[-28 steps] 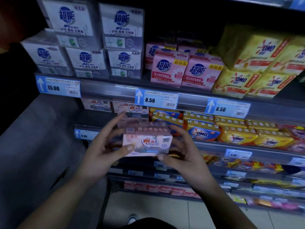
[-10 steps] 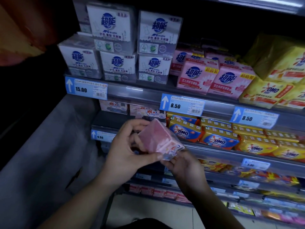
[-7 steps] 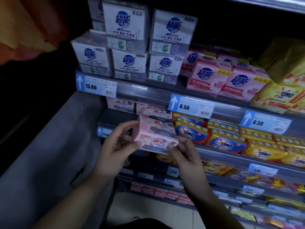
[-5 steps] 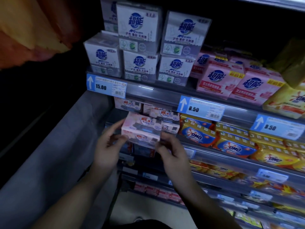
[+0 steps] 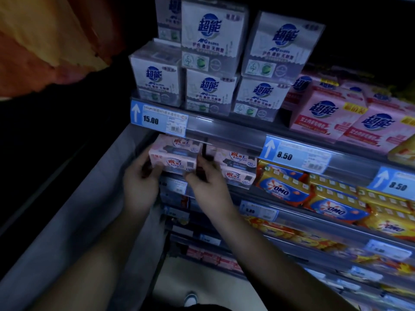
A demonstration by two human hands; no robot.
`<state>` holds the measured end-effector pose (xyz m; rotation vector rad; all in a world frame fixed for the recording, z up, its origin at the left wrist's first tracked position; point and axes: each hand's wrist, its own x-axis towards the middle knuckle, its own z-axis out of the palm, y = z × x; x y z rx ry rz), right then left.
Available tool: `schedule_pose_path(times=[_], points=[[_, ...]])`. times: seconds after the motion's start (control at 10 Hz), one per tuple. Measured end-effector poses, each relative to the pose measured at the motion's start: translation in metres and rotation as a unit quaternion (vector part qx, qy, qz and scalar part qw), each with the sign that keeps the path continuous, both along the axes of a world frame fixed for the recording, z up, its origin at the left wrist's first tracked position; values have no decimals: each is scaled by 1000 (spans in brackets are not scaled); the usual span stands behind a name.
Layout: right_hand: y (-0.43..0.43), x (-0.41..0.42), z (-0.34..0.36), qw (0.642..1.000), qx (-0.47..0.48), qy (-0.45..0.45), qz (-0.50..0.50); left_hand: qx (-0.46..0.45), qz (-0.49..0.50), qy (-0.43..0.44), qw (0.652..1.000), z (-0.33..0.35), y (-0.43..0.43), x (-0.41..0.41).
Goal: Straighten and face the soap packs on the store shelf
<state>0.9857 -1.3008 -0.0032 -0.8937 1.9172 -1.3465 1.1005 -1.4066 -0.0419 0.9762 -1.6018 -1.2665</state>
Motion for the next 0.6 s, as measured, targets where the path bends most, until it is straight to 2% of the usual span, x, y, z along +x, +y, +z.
schedule_pose_path(times=[0.2,0.4,0.6], points=[[6,2,-10,999,-4,-43,23,7,-64,-47,997,-8,-8,-6],[14,-1,-8,998,4,-50,47,2,-85,-88,992,-8,-3,-2],[52,-11,1,998,17,-56,-12,-51,-80,-141,985,-5,14,1]])
